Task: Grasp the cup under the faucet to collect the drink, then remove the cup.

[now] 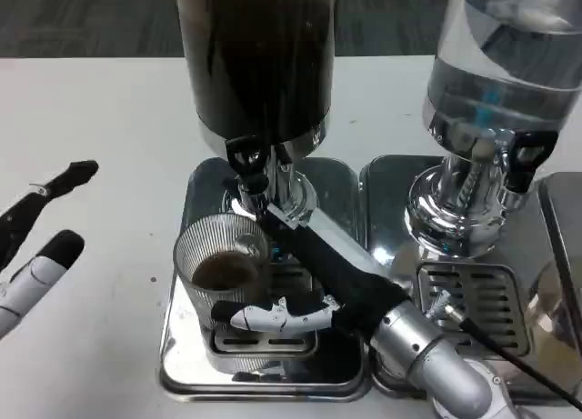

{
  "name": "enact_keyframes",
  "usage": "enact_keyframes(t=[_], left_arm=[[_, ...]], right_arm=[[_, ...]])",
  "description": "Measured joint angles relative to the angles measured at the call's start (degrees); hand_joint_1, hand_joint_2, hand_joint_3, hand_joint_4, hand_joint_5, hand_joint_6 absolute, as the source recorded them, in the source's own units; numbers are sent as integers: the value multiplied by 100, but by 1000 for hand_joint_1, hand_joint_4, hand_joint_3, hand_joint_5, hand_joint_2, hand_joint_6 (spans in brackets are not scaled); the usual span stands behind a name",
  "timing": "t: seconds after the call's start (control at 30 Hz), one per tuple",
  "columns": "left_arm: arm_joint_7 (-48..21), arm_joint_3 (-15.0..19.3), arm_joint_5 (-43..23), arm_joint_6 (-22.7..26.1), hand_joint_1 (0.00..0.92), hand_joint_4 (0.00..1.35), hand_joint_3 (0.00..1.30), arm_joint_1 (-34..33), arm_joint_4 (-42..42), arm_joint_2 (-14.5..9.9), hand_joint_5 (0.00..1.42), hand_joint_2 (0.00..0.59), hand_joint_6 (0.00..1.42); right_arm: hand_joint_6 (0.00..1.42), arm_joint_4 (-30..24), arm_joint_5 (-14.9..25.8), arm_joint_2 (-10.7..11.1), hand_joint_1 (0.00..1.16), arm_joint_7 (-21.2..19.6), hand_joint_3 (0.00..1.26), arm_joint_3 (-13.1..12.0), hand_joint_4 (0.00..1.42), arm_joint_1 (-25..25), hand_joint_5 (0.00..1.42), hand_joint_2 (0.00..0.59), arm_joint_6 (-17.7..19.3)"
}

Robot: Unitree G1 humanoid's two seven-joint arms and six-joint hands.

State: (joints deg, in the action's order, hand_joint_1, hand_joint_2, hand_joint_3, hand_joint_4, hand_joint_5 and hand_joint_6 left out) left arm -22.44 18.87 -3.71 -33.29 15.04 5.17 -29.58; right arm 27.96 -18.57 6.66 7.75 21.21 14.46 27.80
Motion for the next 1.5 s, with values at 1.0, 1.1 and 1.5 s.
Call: enact_keyframes(t=[1.0, 1.1, 1.5], left_arm=[[-107, -6, -57, 48, 0, 124, 188, 32, -1, -111, 81, 149, 31], [-132, -6, -58, 51, 0, 124, 188, 32, -1, -125, 81, 149, 34], [-169, -6, -61, 53, 0, 124, 188, 21, 0, -134, 81, 155, 40]], right_arm=[[81, -181, -1, -33, 705, 150, 0, 112, 0, -9, 0, 187, -314], [81, -201, -3, -33, 705, 150, 0, 120, 0, -16, 0, 187, -324], [165, -352, -239, -35, 704, -173, 0, 150, 0, -160, 41, 187, -386]])
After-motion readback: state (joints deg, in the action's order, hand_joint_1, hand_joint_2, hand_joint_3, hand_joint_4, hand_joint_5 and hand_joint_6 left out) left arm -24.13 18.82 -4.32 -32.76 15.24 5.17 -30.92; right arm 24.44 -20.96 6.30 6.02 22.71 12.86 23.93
